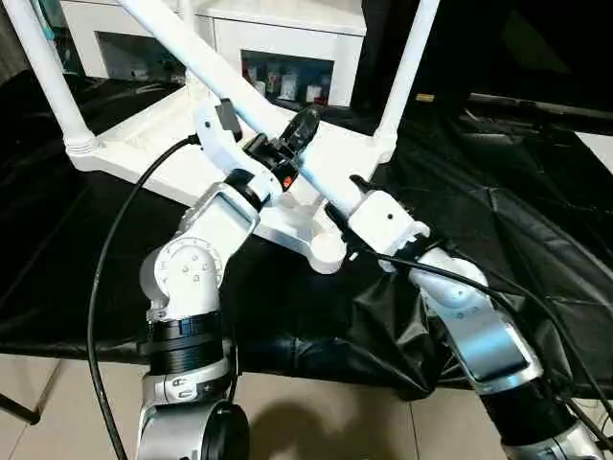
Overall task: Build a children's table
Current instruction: Pick table leg
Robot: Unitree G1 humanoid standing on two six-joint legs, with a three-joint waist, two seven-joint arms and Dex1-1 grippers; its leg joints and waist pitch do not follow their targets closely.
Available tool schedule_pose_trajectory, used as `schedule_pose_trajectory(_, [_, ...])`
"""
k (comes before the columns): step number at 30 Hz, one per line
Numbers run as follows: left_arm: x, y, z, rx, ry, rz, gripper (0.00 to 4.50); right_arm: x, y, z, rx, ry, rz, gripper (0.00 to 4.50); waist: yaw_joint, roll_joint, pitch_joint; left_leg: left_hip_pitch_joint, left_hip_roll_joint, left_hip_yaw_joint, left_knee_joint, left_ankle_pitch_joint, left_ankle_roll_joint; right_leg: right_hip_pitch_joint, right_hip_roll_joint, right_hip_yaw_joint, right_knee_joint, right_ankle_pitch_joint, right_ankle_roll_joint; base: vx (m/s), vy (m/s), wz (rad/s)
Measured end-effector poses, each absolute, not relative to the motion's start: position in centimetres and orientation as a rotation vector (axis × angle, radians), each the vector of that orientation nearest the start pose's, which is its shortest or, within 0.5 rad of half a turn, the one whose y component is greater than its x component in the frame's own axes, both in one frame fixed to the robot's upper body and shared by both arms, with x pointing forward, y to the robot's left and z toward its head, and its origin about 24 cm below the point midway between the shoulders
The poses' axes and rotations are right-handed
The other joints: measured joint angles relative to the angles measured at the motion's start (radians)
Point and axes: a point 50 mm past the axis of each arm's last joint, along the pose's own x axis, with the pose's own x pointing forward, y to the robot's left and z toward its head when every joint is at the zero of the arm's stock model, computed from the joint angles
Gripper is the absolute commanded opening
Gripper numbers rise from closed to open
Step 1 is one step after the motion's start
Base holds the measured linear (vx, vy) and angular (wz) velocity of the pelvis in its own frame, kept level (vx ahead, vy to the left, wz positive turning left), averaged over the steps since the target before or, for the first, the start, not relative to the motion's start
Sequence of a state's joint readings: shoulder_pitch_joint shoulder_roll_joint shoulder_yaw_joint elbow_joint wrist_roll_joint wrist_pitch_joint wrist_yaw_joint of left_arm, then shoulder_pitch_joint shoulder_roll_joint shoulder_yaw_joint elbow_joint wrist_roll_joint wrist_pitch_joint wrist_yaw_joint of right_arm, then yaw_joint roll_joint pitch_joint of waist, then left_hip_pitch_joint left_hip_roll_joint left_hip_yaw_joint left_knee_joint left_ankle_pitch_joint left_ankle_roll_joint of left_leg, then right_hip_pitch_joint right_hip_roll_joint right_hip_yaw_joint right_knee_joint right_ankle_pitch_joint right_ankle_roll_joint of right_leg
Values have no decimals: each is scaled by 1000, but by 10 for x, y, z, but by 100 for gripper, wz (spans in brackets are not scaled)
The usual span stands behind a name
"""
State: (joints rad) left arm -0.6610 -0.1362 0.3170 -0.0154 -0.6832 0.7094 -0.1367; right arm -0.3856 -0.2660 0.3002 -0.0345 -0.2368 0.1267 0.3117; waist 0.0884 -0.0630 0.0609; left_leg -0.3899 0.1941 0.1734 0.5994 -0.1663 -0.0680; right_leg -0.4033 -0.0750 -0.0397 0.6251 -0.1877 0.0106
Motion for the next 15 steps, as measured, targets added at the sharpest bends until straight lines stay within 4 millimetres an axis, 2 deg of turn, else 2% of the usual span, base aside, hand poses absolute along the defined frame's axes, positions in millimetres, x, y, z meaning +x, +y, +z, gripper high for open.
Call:
schedule_pose_trajectory(4, [334,92,183,-792,-22,-555,190,301,-88,121,-602,-212,580,187,0,0,0,0,0,0,0,0,0,0,0,0,0,0,0,0,0,0])
schedule_pose_trajectory(5, [334,93,184,-795,-24,-555,185,301,-87,121,-598,-213,582,243,0,0,0,0,0,0,0,0,0,0,0,0,0,0,0,0,0,0])
schedule_pose_trajectory(9, [334,95,183,-792,-28,-561,184,299,-80,128,-435,-231,630,264,0,0,0,0,0,0,0,0,0,0,0,0,1,0,0,0,0,0])
schedule_pose_trajectory(10, [334,96,182,-775,-21,-579,183,297,-77,131,-393,-234,660,283,0,0,0,0,0,0,0,0,0,0,0,0,1,0,0,0,0,0])
schedule_pose_trajectory(15, [330,100,184,-643,5,-752,183,293,-81,136,-222,-145,834,300,1,0,0,1,0,-1,1,0,0,0,0,0,1,0,0,0,0,0])
